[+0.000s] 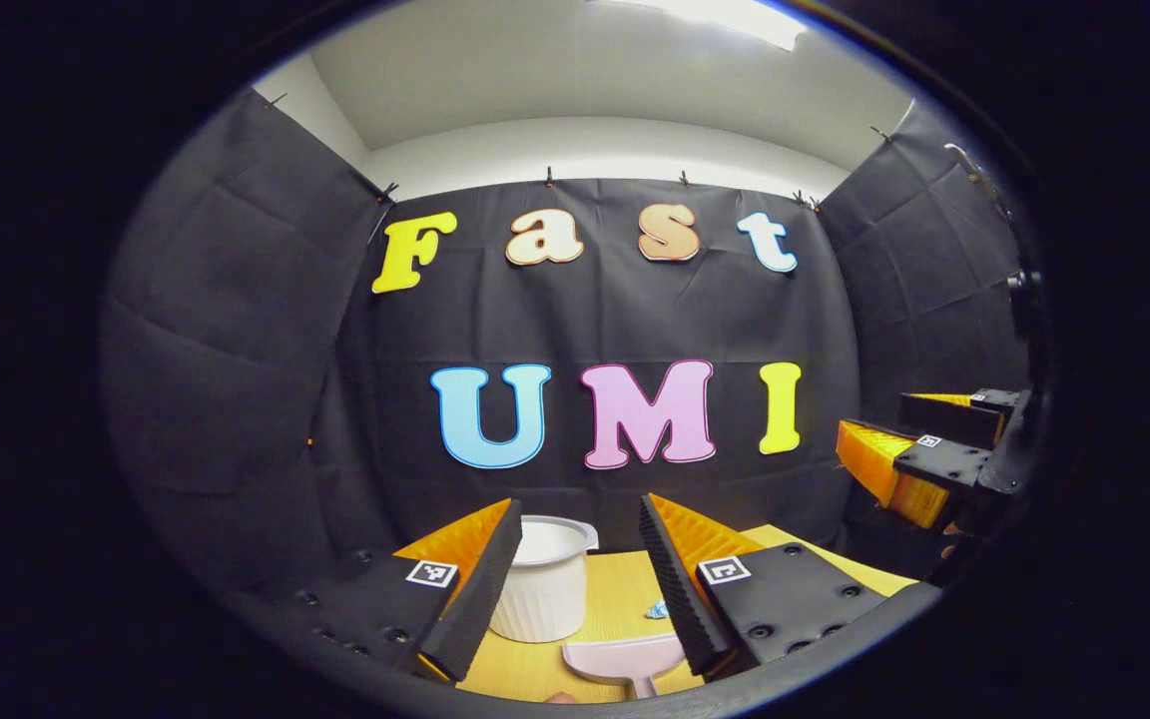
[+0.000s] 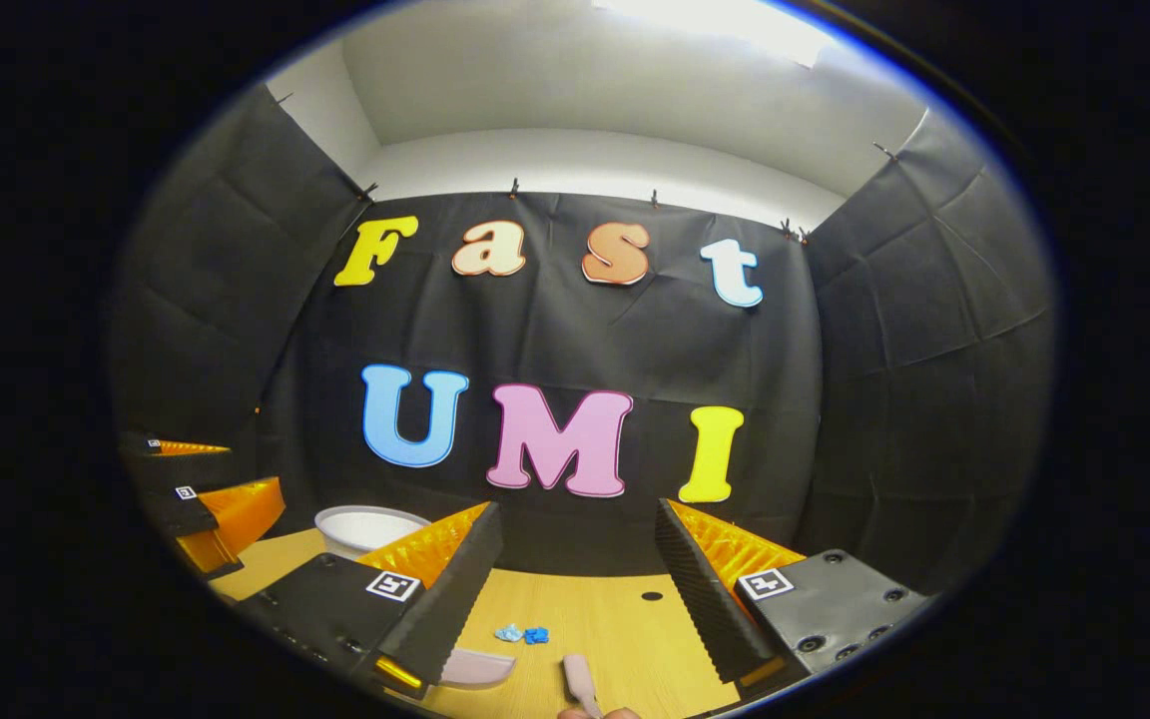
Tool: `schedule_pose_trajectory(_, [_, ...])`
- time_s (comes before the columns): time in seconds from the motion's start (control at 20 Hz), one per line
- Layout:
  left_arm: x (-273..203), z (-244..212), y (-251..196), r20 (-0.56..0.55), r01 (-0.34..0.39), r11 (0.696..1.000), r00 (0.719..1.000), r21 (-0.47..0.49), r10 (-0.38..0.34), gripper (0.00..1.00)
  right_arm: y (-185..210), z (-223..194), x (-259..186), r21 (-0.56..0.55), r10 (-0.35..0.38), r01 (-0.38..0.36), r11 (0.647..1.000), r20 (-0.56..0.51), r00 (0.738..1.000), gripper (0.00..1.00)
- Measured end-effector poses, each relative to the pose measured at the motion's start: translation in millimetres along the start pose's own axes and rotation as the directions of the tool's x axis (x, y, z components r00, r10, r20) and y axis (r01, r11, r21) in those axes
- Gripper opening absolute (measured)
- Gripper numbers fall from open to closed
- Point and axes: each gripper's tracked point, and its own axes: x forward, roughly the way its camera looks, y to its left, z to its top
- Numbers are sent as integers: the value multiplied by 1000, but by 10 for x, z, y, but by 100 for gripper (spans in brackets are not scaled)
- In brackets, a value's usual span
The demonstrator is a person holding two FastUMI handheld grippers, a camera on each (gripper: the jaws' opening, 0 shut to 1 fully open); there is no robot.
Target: Pick up the small broom and dustpan from the desktop, sweep the trash into the dustpan with the broom, and then empty the trash into the garbage bin.
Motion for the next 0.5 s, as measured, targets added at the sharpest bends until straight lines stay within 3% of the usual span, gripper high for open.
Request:
schedule_pose_trajectory(0.15, [45, -19, -36, 4, 23, 1000, 1000, -18, -23, 70, -26, -53, 1, 9, -6, 7, 1000, -33, 999, 96])
schedule_pose_trajectory(0.5, [310, -385, -188, -97, 34, 995, 994, -97, -43, 70, -224, -185, 148, 28, -19, 20, 999, -58, 998, 99])
